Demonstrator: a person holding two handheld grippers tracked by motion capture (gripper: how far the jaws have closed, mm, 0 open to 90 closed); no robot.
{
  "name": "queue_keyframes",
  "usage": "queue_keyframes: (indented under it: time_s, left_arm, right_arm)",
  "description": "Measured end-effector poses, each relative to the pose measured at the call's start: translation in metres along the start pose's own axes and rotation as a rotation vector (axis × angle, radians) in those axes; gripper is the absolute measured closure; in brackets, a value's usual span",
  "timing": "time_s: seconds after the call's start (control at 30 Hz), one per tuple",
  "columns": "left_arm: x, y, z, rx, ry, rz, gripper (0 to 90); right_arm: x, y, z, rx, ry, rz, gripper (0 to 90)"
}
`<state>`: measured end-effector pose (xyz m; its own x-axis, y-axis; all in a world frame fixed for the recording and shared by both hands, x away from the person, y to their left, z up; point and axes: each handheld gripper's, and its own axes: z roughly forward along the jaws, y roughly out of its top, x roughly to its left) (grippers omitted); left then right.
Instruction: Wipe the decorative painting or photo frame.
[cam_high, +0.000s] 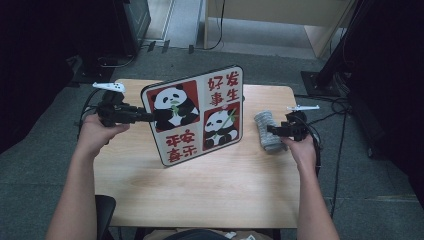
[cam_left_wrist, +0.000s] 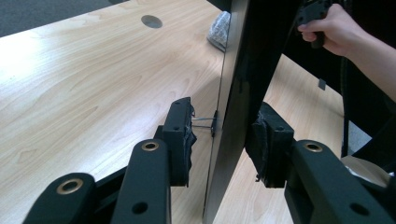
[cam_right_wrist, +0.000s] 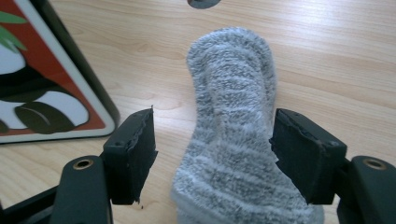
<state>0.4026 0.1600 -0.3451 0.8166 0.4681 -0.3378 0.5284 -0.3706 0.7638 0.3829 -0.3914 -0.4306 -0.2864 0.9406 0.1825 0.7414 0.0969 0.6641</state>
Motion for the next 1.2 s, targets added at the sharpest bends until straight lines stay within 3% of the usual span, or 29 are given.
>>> queue_keyframes:
  time_s: [0.43, 0.9, 1.2]
  left_arm:
    - [0.005, -0.004, 0.005, -0.021, 0.044, 0.015, 52.6]
    - [0.012, -0.010, 0.012, -0.007, 0.080, 0.011, 48.3]
    - [0.016, -0.013, 0.016, -0.003, 0.096, 0.004, 47.0]
  right_arm:
    - [0.013, -0.011, -0.009, -0.023, 0.037, -0.038, 32.6]
    - [0.032, -0.023, -0.009, 0.025, 0.057, -0.106, 32.6]
    - [0.037, -0.028, -0.015, -0.010, 0.057, -0.111, 33.3]
